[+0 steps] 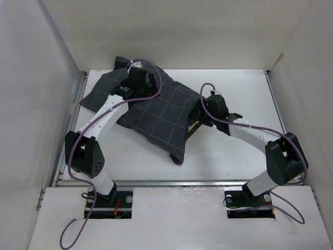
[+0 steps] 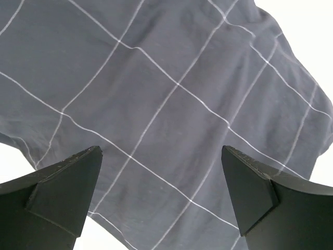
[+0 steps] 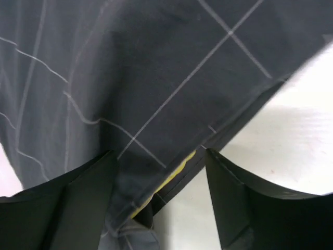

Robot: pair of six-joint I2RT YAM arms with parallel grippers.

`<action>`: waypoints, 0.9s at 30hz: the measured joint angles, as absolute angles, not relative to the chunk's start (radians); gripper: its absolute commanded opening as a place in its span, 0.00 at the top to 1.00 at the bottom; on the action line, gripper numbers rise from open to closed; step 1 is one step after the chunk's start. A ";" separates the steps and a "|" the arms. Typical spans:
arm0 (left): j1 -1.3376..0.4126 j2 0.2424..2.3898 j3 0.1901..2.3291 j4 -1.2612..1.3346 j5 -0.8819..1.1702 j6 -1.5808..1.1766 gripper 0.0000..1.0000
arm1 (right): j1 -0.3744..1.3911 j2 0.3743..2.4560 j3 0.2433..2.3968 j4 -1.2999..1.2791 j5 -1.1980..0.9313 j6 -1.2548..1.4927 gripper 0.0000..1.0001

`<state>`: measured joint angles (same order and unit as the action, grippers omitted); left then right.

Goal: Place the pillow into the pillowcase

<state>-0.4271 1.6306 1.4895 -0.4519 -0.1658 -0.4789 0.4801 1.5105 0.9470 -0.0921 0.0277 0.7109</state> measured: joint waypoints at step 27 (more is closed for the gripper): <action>-0.342 1.800 1.398 -0.348 -0.067 -0.480 0.01 | 0.419 1.159 1.222 -0.675 0.382 0.501 1.00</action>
